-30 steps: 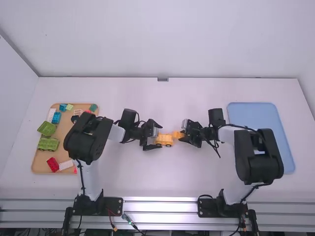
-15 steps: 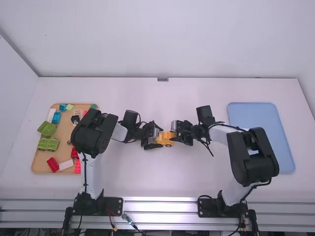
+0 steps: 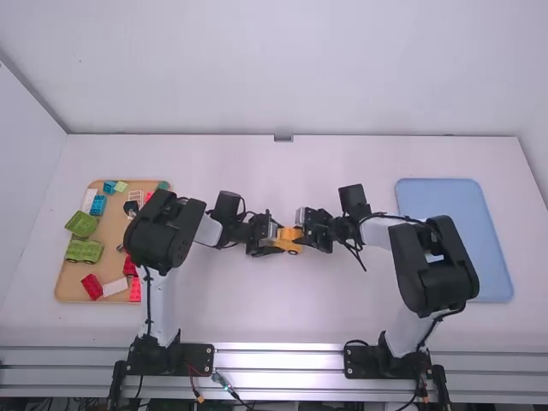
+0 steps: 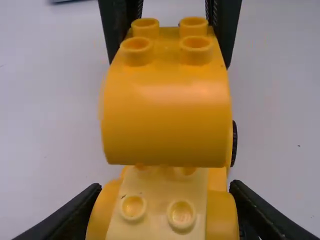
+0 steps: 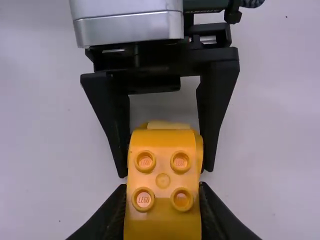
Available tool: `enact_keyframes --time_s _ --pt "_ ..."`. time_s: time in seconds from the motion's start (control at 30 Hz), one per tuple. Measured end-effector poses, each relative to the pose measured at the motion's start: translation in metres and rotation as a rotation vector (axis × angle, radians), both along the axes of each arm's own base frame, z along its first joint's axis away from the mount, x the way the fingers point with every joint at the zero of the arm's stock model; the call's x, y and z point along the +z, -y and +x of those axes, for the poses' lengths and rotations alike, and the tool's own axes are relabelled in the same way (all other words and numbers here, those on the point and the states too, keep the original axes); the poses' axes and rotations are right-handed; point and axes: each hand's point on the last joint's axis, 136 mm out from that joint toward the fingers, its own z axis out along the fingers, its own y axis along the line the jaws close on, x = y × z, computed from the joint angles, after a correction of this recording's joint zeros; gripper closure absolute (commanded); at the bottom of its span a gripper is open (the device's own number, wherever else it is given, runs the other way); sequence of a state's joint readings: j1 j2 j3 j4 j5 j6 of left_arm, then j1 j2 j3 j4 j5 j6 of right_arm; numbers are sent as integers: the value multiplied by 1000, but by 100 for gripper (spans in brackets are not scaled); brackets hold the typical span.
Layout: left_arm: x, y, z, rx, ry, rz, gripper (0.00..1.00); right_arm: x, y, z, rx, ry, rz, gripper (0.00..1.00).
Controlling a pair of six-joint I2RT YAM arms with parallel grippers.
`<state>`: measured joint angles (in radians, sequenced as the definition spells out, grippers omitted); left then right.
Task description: Assemble lego blocks to make yellow taxi
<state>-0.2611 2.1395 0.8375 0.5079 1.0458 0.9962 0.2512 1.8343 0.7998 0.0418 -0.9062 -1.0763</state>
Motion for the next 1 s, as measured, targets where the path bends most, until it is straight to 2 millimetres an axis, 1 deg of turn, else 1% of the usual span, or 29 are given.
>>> enact_keyframes --time_s 0.03,0.13,0.23,0.37,0.63,0.67,0.77,0.8,0.83,0.87,1.0 --pt "0 0 0 0 0 0 15 0 1 0 -2 0 0 79" --pt "0 0 -1 -1 3 -1 12 0 5 3 -16 -1 0 79" --pt "1 1 -4 -12 -3 -12 12 0 9 6 -35 -9 1 80" --pt "3 3 -7 -27 -14 -23 16 0 9 6 -41 -17 2 80" --pt "7 6 -3 -34 -3 -34 25 0 9 6 -44 -23 3 80" --pt "7 6 -4 -34 -11 -32 29 0 9 6 -45 -25 4 80" --pt "6 5 -5 -34 -18 -30 34 0 9 6 -45 -25 6 80" --pt "6 5 -5 -34 -21 -30 39 0 9 6 -44 -27 5 81" --pt "6 5 -5 -36 -22 -32 42 0 9 5 -44 -32 4 81" --pt "6 6 -6 -39 -22 -33 44 0 9 3 -41 -39 4 81" --pt "6 6 -9 -53 -18 -37 46 -1 9 -1 -29 -53 6 81"
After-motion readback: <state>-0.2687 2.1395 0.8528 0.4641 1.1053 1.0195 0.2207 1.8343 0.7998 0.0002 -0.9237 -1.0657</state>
